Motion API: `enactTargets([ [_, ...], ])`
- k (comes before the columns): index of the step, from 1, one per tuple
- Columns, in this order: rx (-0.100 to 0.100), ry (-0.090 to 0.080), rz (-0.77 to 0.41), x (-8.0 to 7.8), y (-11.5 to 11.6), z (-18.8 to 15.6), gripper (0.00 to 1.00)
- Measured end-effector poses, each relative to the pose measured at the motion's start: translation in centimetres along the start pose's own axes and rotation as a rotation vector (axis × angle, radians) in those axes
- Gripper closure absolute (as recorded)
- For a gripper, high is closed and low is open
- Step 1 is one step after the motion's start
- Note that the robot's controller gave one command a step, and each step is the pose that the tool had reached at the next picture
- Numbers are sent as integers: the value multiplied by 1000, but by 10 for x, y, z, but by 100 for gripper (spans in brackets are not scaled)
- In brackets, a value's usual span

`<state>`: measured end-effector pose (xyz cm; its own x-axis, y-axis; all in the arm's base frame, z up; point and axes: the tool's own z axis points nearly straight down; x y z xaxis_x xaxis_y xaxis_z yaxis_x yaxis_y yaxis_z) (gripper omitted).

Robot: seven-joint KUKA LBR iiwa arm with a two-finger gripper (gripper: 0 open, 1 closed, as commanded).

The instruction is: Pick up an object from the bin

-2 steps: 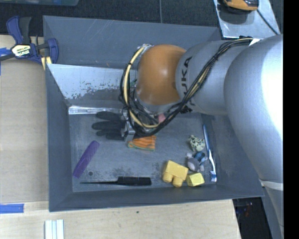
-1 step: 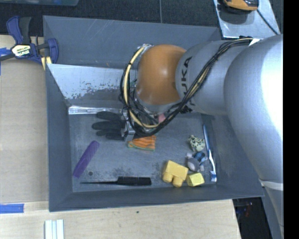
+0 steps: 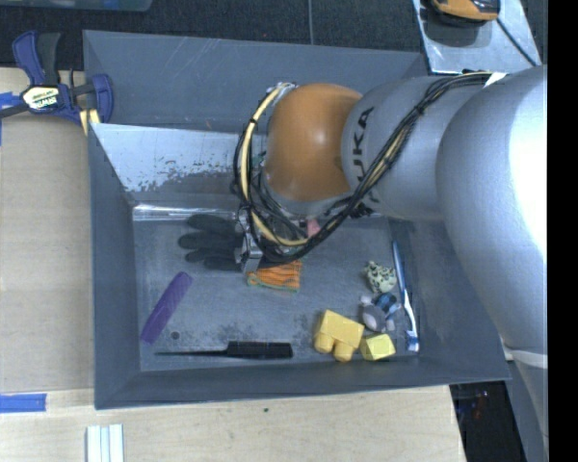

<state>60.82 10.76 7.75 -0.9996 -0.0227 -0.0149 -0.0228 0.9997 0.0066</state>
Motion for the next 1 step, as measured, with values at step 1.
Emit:
enactTargets([
  [1, 0, -1, 0, -1, 0, -10, 100],
])
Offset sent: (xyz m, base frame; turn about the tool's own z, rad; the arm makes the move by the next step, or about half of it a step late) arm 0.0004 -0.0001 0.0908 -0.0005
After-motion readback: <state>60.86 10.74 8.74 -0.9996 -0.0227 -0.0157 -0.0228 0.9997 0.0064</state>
